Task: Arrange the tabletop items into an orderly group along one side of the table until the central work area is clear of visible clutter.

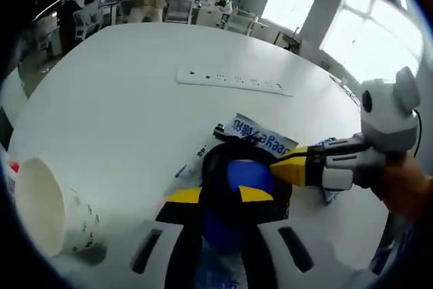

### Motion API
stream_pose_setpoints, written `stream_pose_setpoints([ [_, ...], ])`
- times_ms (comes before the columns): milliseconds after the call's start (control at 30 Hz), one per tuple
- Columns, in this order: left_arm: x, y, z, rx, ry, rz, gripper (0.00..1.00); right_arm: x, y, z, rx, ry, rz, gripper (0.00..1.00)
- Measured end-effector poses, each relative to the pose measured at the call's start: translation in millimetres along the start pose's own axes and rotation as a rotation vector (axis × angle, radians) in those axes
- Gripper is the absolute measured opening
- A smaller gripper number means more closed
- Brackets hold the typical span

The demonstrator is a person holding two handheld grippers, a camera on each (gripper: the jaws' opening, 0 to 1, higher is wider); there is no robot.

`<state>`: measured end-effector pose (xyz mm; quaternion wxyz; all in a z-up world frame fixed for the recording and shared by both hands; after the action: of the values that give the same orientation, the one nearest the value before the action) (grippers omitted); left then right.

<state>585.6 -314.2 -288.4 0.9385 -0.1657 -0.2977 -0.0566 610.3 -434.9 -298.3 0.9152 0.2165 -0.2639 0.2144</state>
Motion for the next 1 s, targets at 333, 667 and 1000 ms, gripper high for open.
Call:
stream_pose_setpoints([
  [333, -1.8, -1.0, 0.8, -0.001, 0.001, 0.006, 0.13, 0.4, 5.6, 6.6, 0.008, -0.012, -0.035, 0.01],
  [667, -2.3, 2.2, 5.0, -0.006, -0.006, 0.04, 0.05, -2.2, 16.3, 19.9, 0.014, -0.019, -0.058, 0.0],
  [1000, 0.8, -3.0, 11.9, -0.02, -0.023, 0.044, 0.03, 0.1, 18.1, 30.4, 0.015, -0.035, -0.057, 0.0],
])
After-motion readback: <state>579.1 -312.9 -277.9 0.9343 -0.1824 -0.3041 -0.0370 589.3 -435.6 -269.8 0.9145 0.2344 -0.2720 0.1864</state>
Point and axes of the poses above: the point that each gripper's makers call its tool centre point, and the gripper's own axes: z roughly backward along the fingers, y roughly to its left, x roughly out of its top, the point moved 5 cm from there along z, roughly backward along the fingers, and after that the axes turned 5 degrees about y, right-handed, at the moved point
